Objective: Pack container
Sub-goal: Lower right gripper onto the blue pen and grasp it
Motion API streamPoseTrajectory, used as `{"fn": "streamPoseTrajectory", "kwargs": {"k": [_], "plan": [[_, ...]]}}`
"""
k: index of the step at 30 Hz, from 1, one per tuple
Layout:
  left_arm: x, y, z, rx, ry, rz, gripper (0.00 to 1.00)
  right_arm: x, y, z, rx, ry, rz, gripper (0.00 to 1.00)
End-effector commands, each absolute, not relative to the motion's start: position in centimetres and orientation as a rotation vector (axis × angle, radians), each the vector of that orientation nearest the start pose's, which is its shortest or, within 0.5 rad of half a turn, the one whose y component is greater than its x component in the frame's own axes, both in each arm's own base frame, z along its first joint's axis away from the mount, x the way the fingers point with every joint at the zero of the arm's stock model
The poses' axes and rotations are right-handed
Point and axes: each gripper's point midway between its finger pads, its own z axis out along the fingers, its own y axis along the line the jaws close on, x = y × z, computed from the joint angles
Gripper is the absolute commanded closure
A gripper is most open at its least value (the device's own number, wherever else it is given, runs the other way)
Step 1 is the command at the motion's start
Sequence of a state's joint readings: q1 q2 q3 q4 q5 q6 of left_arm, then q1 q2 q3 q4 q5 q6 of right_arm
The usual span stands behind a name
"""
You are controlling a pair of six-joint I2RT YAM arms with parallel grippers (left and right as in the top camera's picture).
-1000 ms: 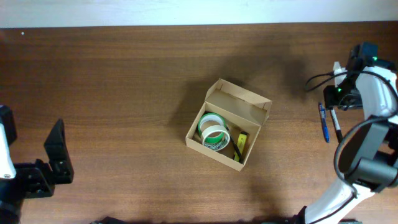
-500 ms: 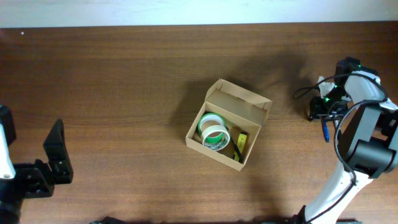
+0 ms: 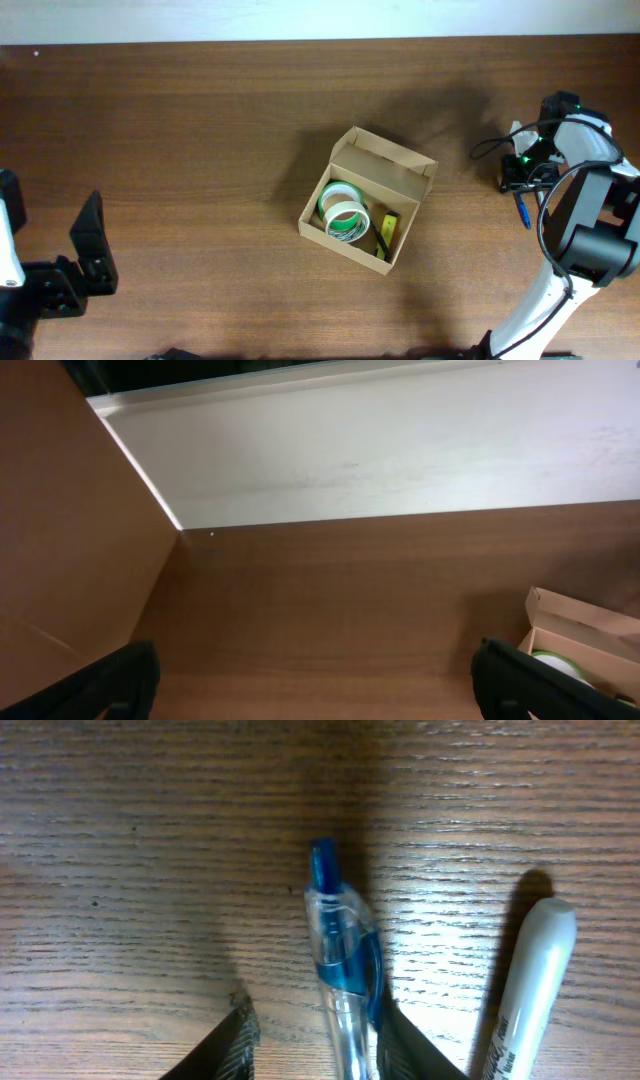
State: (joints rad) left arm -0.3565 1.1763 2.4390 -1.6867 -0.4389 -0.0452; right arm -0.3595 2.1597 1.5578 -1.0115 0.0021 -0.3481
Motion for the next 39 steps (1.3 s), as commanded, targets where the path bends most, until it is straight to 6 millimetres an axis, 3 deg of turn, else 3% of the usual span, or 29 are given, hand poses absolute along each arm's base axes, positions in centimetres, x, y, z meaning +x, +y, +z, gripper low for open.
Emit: {"fn": "streamPoseTrajectory", "kwargs": {"k": [1,12,26,31,39], "plan": [[16.4,2.0,51.3,0.031,1.965,0.208,0.0,35.7,-13.2,-1.3,0.037,3.208,0.066,0.65],[16.6,1.9,51.8,0.024,1.943,0.2,0.0,34.6,-13.2,-3.3,0.083,3.207,0.079,0.7],[16.7,1.9,52.0,0.02,1.934,0.196,0.0,34.9,-14.5,-3.4,0.151,3.171,0.075,0.83],[16.7,1.9,52.0,0.02,1.935,0.195,0.0,34.9,-14.7,-3.4,0.175,3.165,0.075,0.96],[16.7,1.9,52.0,0.02,1.935,0.196,0.0,35.0,-14.8,-3.4,0.186,3.16,0.072,0.96]]}}
